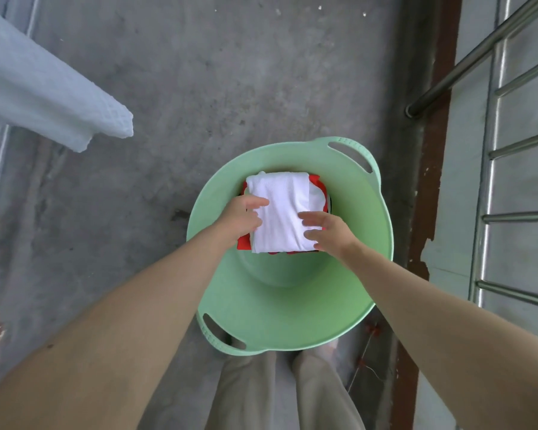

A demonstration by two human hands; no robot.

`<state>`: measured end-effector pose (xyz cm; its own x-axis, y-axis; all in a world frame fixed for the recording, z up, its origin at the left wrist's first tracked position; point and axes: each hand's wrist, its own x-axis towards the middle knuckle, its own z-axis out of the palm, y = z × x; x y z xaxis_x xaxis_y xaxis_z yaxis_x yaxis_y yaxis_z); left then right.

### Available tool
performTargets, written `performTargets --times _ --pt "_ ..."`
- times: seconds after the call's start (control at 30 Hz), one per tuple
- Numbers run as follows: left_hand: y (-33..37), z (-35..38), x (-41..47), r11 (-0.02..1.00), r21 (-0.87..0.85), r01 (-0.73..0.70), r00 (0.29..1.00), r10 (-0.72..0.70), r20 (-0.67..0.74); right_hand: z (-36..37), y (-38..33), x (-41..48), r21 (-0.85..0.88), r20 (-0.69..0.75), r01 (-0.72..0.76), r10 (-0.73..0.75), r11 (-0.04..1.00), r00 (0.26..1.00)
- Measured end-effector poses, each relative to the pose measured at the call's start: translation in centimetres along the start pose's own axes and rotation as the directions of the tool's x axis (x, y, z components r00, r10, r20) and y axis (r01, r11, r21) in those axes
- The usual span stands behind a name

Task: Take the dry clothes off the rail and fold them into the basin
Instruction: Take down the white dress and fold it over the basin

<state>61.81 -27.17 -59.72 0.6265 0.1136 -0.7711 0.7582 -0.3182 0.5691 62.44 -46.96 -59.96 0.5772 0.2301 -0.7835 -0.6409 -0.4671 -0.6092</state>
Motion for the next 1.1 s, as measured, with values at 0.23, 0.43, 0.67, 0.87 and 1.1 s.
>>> performTargets --times 0.23,0.43,0.67,0.87,1.1 --pt "6.9 -1.5 -8.7 0.991 -0.113 -0.067 0.992 0.054 -0.111 -1.7 -6.6 -8.4 0.121 -0.191 0.194 -0.169 0.974 0.967" --pt "12.7 -4.0 -17.8 0.976 -0.09 -0.198 0.977 0.189 -0.101 -2.5 -12.7 -16.8 0.168 -0.157 0.228 -0.202 0.959 0.967" --pt "18.3 -8.3 -28.5 0.942 -0.09 -0.322 0.934 0.301 -0.195 -2.1 -19.6 -26.4 0.09 -0.026 0.297 -0.295 0.951 0.955" --pt "21.5 -14.8 -36.8 0.904 -0.025 -0.426 0.855 0.394 -0.336 -0.9 -29.6 -32.0 -0.037 0.103 0.489 -0.483 0.872 0.87" --pt "23.3 -24.8 -45.4 0.873 0.061 -0.484 0.744 0.446 -0.497 3.1 -40.4 -37.6 -0.017 0.183 0.646 -0.632 0.763 0.753"
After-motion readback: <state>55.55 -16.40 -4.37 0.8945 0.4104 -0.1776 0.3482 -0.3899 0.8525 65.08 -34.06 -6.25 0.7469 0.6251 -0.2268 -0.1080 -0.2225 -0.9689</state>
